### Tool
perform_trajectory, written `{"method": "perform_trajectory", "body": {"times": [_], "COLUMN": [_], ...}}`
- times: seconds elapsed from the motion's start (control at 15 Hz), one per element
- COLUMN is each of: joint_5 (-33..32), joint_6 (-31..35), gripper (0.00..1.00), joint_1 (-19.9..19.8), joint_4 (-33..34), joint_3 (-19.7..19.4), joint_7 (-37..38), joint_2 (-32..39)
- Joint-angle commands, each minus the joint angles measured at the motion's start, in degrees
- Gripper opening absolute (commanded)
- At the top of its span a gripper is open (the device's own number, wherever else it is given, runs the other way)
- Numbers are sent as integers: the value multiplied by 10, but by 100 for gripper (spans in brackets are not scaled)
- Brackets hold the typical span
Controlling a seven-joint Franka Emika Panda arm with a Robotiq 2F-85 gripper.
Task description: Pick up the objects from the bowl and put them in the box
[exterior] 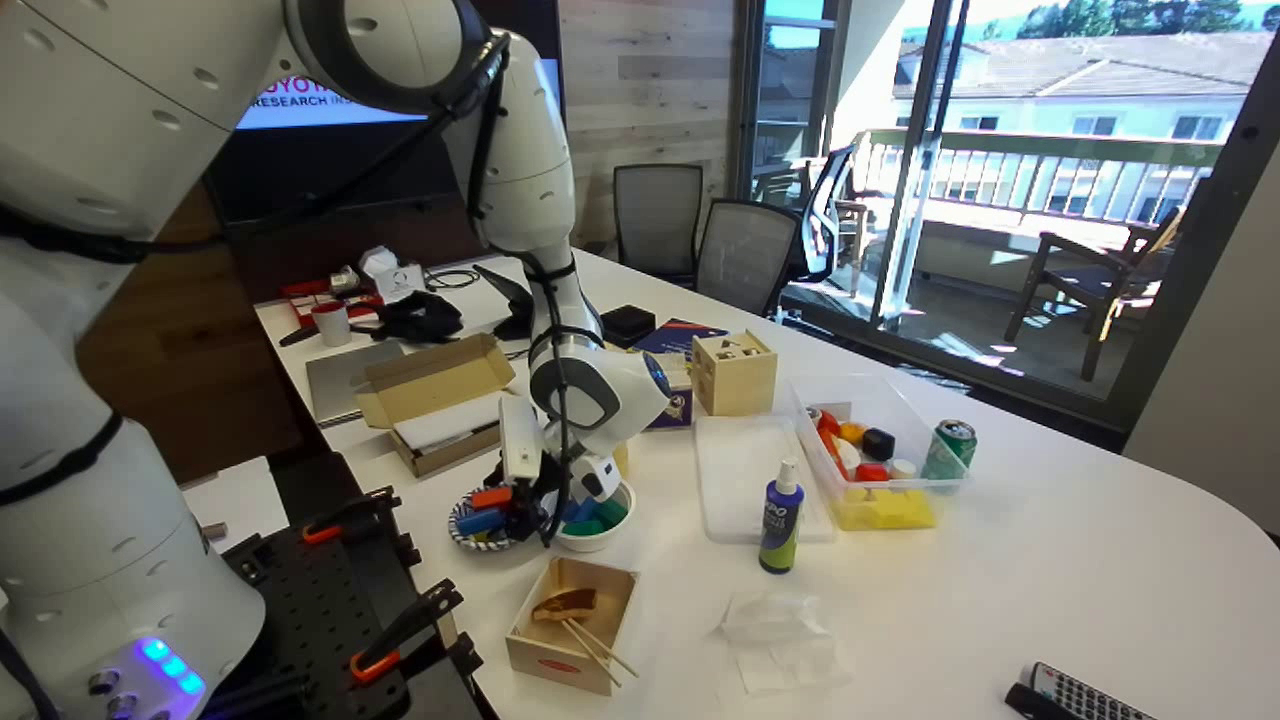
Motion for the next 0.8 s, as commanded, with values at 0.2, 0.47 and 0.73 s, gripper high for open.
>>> {"method": "perform_trajectory", "body": {"times": [0.2, 0.47, 0.73], "joint_5": [-15, -12, -12], "joint_6": [15, 39, 66], "gripper": [100, 100, 100], "joint_1": [9, 16, 25], "joint_4": [-35, -45, -47], "joint_3": [-6, -8, -6], "joint_7": [13, 30, 53], "joint_2": [-17, -19, -14]}}
